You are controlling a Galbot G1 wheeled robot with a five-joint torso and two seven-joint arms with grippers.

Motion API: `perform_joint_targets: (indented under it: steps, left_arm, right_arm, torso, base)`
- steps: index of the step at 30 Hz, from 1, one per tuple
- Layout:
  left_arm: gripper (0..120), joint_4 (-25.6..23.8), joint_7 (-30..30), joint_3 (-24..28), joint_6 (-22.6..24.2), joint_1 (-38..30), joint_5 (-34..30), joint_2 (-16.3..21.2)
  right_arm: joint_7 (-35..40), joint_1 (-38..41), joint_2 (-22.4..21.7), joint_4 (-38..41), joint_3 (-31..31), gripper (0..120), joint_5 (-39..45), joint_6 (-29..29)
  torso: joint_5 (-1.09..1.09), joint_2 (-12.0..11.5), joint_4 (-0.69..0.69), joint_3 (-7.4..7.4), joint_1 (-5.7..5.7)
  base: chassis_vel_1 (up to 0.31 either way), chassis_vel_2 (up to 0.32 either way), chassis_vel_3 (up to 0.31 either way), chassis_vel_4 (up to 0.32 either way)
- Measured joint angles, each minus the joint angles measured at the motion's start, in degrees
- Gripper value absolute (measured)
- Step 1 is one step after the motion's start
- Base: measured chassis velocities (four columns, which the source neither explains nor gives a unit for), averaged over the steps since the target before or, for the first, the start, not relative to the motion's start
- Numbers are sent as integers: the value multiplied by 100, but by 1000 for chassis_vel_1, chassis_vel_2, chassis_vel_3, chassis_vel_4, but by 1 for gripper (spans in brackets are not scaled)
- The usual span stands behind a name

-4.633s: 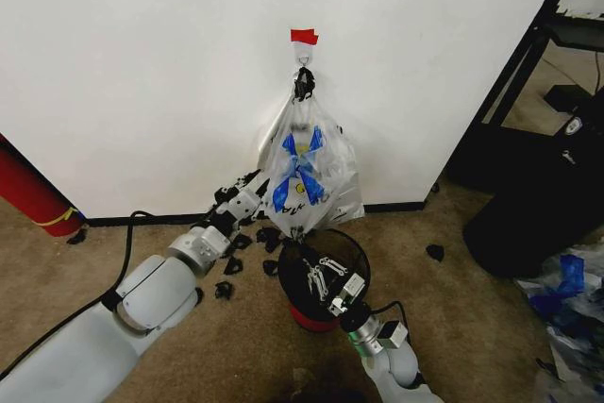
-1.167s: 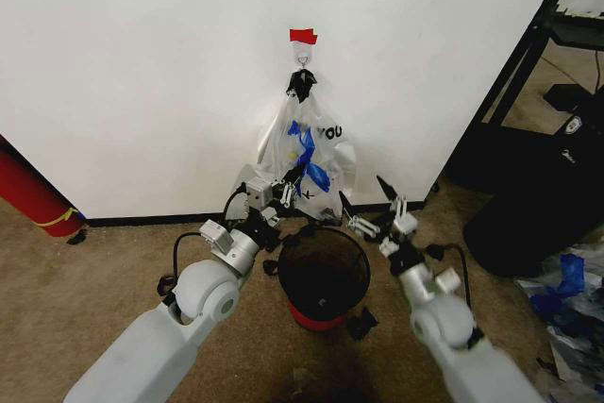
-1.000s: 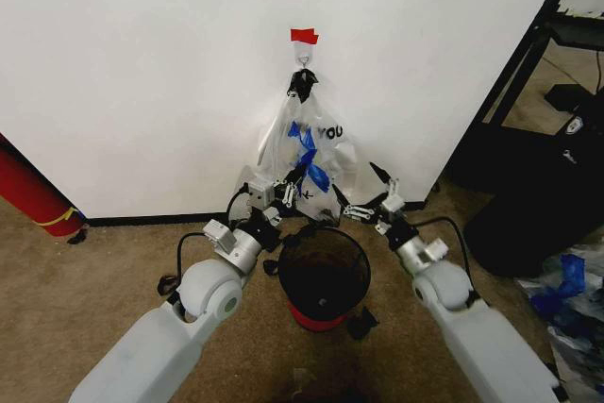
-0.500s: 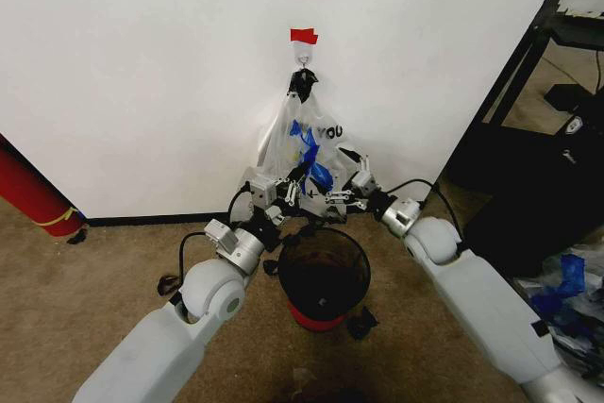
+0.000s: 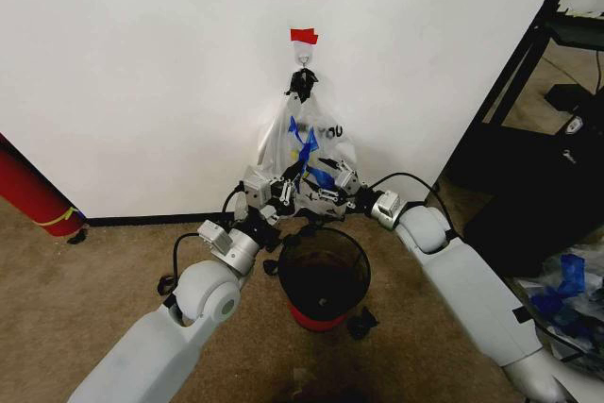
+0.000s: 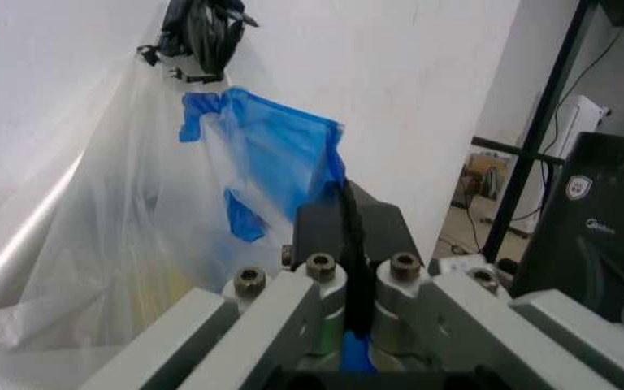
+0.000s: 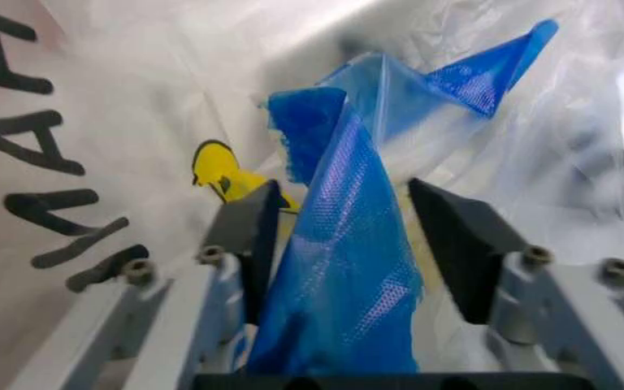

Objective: Pick up the garbage bag from the wall and place it over the trash bin.

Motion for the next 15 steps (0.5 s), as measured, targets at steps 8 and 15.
perform_joint_targets:
  steps: [8, 15]
  left_arm:
    - [0, 4, -6, -14, -13, 40, 15, 11]
    - [0, -11, -70, -99, -83, 117, 58, 0]
  right_arm:
    - [251, -549, -291, 481, 218, 11, 342, -57]
    - [1288, -1209, -437, 1012, 299, 0, 1286, 360]
  torso:
    - [1, 0, -1, 0, 0]
    - [1, 1, 0, 0, 0]
  base:
    - [0, 0, 0, 0]
    - [0, 0, 0, 0]
